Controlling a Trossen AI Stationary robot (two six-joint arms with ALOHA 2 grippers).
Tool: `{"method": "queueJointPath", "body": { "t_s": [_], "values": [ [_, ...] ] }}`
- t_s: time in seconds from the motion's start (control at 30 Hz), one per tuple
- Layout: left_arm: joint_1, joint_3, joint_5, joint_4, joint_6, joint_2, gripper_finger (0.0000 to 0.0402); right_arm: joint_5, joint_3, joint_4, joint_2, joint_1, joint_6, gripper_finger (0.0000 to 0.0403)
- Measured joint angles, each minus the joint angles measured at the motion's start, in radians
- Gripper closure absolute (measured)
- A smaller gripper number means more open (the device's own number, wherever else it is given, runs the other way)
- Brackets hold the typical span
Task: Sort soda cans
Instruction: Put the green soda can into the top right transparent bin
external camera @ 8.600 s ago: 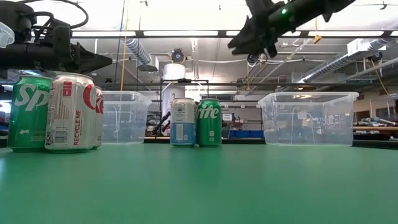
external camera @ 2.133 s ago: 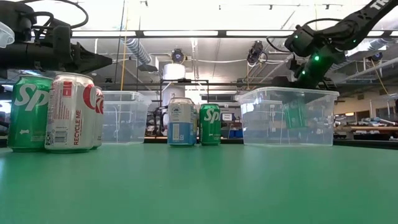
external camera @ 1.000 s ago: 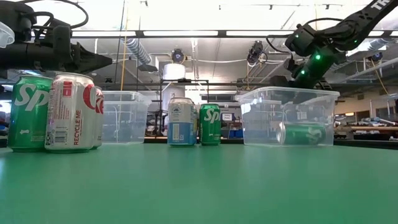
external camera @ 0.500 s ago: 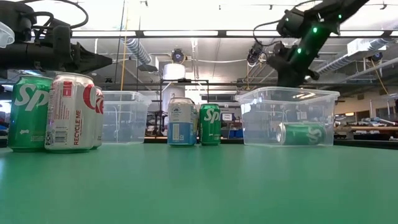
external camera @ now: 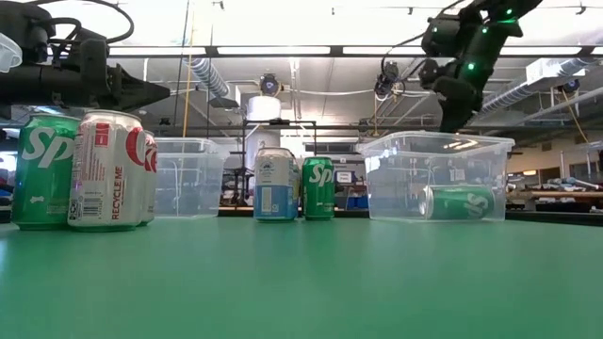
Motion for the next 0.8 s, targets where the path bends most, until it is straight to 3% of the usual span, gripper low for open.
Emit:
{"method": "queueJointPath", "body": {
  "t_s": [0.27,0.43,0.53,0.7,0.8],
  "values": [
    [0.0,0.0,0.0,0.0,0.0,0.0,0.0392,-0.012,0.0,-0.026,0.145,-0.032,-0.004,0.0376],
    [0.0,0.0,0.0,0.0,0.0,0.0,0.0392,-0.14,0.002,-0.04,0.212,-0.014,0.032,0.0391],
    [0.0,0.0,0.0,0.0,0.0,0.0,0.0392,-0.163,0.0,-0.033,0.23,0.016,0.036,0.0393],
    [0.0,0.0,0.0,0.0,0.0,0.0,0.0392,-0.058,0.057,-0.05,0.227,0.053,0.036,0.0392],
    [0.0,0.0,0.0,0.0,0.0,0.0,0.0392,0.0,0.092,-0.064,0.227,0.053,-0.085,0.0391]
  ]
}}
